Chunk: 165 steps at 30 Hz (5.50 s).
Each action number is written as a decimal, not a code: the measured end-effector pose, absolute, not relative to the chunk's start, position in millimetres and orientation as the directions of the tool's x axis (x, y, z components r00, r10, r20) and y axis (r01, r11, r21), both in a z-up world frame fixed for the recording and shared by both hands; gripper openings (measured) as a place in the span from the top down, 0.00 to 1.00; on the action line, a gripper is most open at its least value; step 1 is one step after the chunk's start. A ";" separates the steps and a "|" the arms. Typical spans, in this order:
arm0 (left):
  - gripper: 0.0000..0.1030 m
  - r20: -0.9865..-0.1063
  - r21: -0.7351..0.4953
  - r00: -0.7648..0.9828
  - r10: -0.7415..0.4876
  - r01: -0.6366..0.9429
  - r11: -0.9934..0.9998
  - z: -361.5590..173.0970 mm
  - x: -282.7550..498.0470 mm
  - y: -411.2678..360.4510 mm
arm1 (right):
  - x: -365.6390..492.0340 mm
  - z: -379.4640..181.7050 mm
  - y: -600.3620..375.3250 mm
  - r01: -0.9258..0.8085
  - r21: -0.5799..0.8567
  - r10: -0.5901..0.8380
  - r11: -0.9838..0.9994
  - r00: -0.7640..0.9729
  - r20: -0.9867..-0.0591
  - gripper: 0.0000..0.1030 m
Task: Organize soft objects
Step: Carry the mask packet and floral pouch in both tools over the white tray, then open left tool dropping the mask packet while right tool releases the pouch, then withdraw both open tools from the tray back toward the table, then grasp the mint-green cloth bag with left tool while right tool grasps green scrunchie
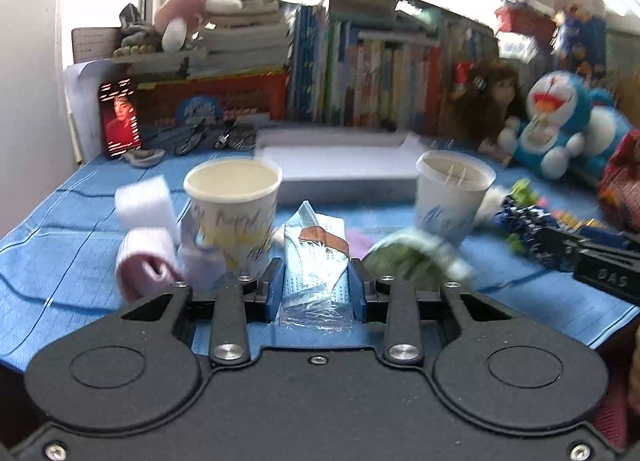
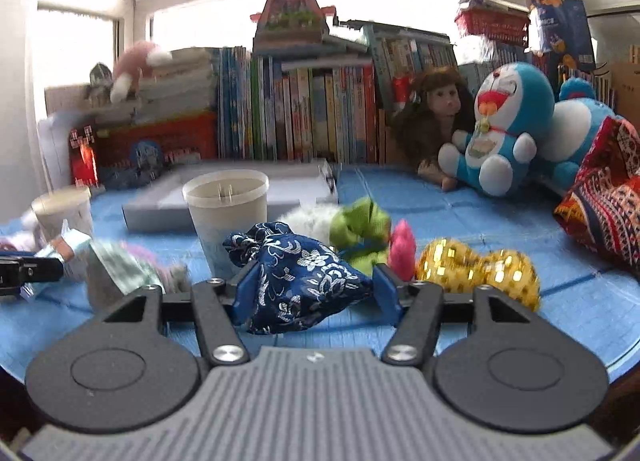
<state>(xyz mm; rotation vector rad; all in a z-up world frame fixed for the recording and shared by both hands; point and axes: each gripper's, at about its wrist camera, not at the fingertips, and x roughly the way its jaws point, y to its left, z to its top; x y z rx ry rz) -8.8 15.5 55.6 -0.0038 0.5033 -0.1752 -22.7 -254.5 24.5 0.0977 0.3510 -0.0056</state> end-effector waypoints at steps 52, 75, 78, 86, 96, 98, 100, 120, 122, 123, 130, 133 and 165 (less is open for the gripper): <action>0.69 -0.843 -0.194 0.505 -0.186 0.038 0.980 31.0 338.5 -48.5 | 285.7 14.7 -265.1 -0.138 0.261 0.288 0.956 0.617 -0.732 0.38; 0.32 -0.770 -0.159 0.613 -0.177 0.084 0.984 85.2 300.1 -39.0 | 257.6 47.1 -285.3 -0.146 0.374 0.365 0.916 0.689 -0.626 0.13; 0.29 -0.745 -0.176 0.638 -0.196 0.096 0.980 100.7 284.4 -33.1 | 241.3 61.9 -291.0 -0.155 0.383 0.368 0.911 0.725 -0.583 0.11; 0.21 -0.671 -0.203 0.694 -0.261 0.166 0.965 129.6 229.8 -21.5 | 178.6 94.6 -295.9 -0.205 0.302 0.331 0.931 0.822 -0.463 0.01; 0.15 -0.585 -0.179 0.746 -0.317 0.263 0.948 137.1 153.8 -18.3 | 115.3 108.3 -299.0 -0.227 0.241 0.303 0.943 0.887 -0.348 0.00; 0.15 -0.575 -0.187 0.747 -0.333 0.277 0.943 136.0 140.5 -17.7 | 104.4 107.8 -300.3 -0.229 0.248 0.305 0.941 0.893 -0.331 0.00; 0.14 -0.562 -0.197 0.750 -0.349 0.288 0.937 134.0 129.2 -16.0 | 94.4 106.3 -301.5 -0.230 0.247 0.303 0.941 0.899 -0.316 0.00; 0.10 -0.468 -0.137 0.830 -0.303 0.271 0.953 87.1 50.8 -20.5 | 31.3 47.9 -310.5 -0.109 0.188 0.164 0.976 0.938 -0.307 0.00; 0.10 -0.467 -0.126 0.833 -0.297 0.269 0.955 81.9 47.9 -21.8 | 28.9 41.8 -310.8 -0.095 0.187 0.151 0.978 0.938 -0.312 0.00; 0.10 -0.468 -0.123 0.833 -0.295 0.269 0.955 80.0 47.2 -22.4 | 27.6 38.6 -311.1 -0.087 0.184 0.142 0.979 0.939 -0.314 0.00; 0.10 -0.417 -0.095 0.861 -0.291 0.277 0.956 66.4 34.1 -27.0 | 19.4 24.3 -312.3 -0.049 0.153 0.096 0.987 0.943 -0.317 0.00; 0.10 -0.399 -0.073 0.871 -0.286 0.280 0.957 60.3 27.7 -29.4 | 15.2 18.9 -309.4 -0.041 0.124 0.079 0.991 0.945 -0.318 0.00; 0.24 -0.497 -0.033 0.817 -0.291 0.318 0.948 24.5 18.8 -43.3 | 22.2 -5.6 -286.8 -0.040 -0.080 0.007 0.996 0.925 -0.380 0.10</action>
